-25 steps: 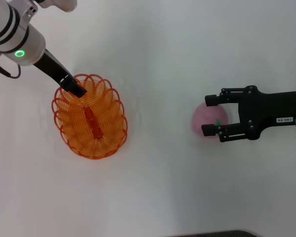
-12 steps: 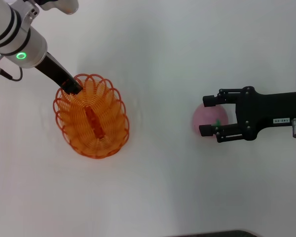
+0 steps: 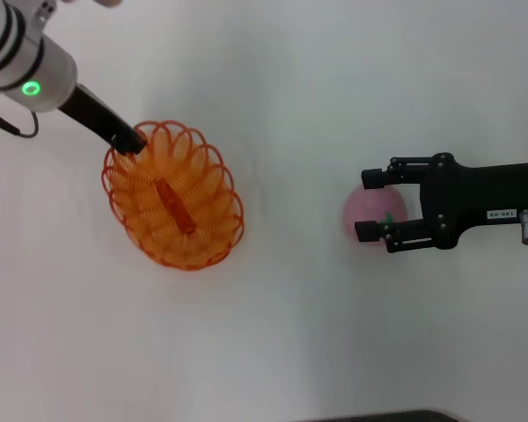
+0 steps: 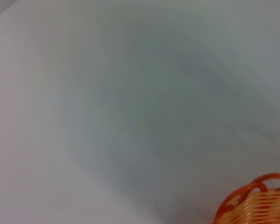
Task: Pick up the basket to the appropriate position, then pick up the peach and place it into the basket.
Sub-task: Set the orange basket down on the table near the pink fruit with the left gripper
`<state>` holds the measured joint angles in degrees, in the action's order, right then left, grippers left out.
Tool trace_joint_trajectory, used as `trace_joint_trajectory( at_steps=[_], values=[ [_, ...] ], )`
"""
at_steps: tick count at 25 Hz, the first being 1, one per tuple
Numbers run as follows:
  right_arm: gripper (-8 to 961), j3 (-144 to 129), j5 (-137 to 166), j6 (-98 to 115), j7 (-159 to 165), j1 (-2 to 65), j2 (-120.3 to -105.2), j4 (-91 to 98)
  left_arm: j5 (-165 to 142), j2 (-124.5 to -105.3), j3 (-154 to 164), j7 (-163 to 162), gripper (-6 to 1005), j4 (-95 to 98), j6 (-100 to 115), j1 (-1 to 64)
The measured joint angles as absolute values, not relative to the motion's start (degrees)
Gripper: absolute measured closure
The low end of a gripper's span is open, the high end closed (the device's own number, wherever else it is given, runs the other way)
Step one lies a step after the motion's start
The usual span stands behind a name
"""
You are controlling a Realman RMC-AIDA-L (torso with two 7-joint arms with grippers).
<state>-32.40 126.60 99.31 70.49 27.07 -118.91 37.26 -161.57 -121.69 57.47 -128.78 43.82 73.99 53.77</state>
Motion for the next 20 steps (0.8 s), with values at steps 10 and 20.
trace_joint_trajectory(
  at_steps=[10, 20],
  values=[
    [167, -30.9, 126.6, 98.9, 70.4, 27.0, -118.84, 37.3, -156.9, -121.07, 44.5, -130.5, 918, 55.4, 88.0, 53.3],
    [170, -29.5, 126.6, 97.0, 68.7, 26.6, -118.77, 36.6, -154.0, -121.03, 41.6, -148.7, 932, 64.1, 91.3, 51.9]
  ],
)
